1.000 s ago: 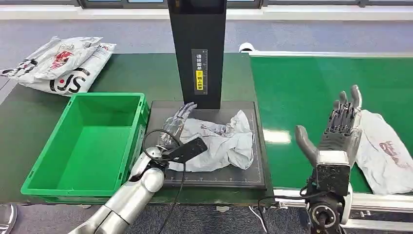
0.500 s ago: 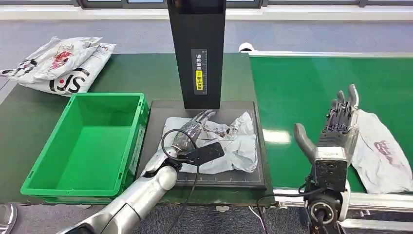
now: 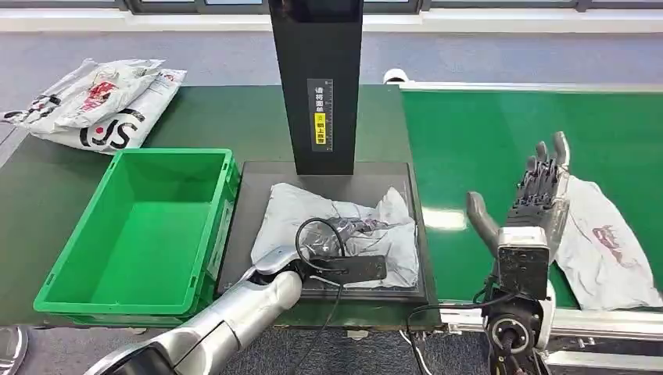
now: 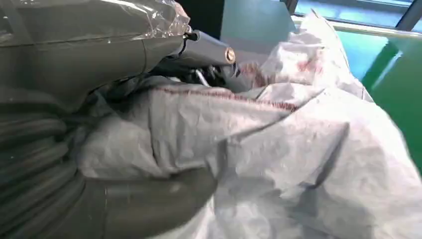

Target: Moved the parcel from conveyor to table for the left to box.

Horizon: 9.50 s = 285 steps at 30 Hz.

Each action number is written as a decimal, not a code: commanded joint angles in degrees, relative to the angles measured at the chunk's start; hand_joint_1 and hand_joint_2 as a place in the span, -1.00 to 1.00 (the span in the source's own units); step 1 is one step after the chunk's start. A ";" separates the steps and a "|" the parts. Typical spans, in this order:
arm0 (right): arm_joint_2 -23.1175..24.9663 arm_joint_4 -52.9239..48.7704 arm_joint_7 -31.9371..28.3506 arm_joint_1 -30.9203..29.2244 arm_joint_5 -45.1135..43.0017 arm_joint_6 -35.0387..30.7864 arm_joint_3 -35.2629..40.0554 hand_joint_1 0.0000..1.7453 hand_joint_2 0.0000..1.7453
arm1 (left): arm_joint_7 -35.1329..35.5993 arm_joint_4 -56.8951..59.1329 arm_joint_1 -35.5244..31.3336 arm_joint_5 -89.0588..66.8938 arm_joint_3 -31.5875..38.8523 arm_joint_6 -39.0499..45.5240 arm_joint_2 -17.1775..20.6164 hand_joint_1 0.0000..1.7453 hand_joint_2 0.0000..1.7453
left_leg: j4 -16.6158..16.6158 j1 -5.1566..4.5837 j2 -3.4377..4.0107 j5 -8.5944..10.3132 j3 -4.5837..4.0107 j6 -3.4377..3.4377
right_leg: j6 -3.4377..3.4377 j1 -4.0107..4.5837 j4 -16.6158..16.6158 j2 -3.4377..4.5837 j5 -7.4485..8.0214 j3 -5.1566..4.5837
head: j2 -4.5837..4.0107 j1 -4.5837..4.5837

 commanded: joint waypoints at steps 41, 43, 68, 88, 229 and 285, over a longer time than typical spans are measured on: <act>2.11 -0.60 -0.07 3.85 -0.04 -0.50 -7.60 -1.00 1.00 | 5.66 -41.69 -3.43 -4.93 13.25 15.58 16.49 1.00 1.00 | -0.04 0.08 0.10 0.02 -0.01 -0.04 | -0.06 0.08 -0.03 0.03 0.00 0.00 | 0.00 0.00; 2.11 -0.60 -0.07 3.85 -0.04 -0.50 -7.60 -1.00 1.00 | 5.66 -41.69 -3.43 -4.93 13.25 15.58 16.49 1.00 1.00 | -0.03 0.08 0.11 0.02 -0.04 -0.05 | -0.06 0.07 -0.01 0.06 0.00 -0.04 | 0.00 0.00; 1.65 -6.87 2.16 10.88 0.68 1.74 -10.48 -1.00 1.00 | 8.57 -43.46 30.74 -26.85 66.65 28.34 31.89 1.00 1.00 | -0.81 -0.22 1.29 -0.26 0.36 -0.12 | -0.12 -0.21 -0.21 1.25 0.00 0.66 | 0.02 0.24; 2.05 -5.88 2.64 9.32 1.43 2.08 -10.41 -1.00 1.00 | 15.57 -50.98 28.90 -34.42 62.35 22.05 26.69 1.00 1.00 | -0.44 0.20 0.76 -1.07 1.42 -0.74 | -0.82 0.27 0.16 0.70 -1.05 0.90 | 0.02 -0.02; -0.83 56.18 22.22 -6.19 38.76 9.19 -21.70 1.00 1.00 | 0.48 -57.51 27.11 38.01 20.17 6.18 9.78 -1.00 1.00 | -0.25 0.15 0.34 -1.02 1.43 -0.67 | -0.74 0.22 0.12 0.38 -0.99 1.12 | 0.00 -0.02; 2.95 35.09 6.48 -15.29 27.35 0.17 19.69 1.00 1.00 | -4.11 -52.28 19.99 41.15 17.22 7.91 9.11 -1.00 1.00 | -0.32 0.18 0.40 -0.84 1.46 -0.63 | -0.68 0.30 -0.01 0.34 -0.84 1.18 | 0.00 -0.02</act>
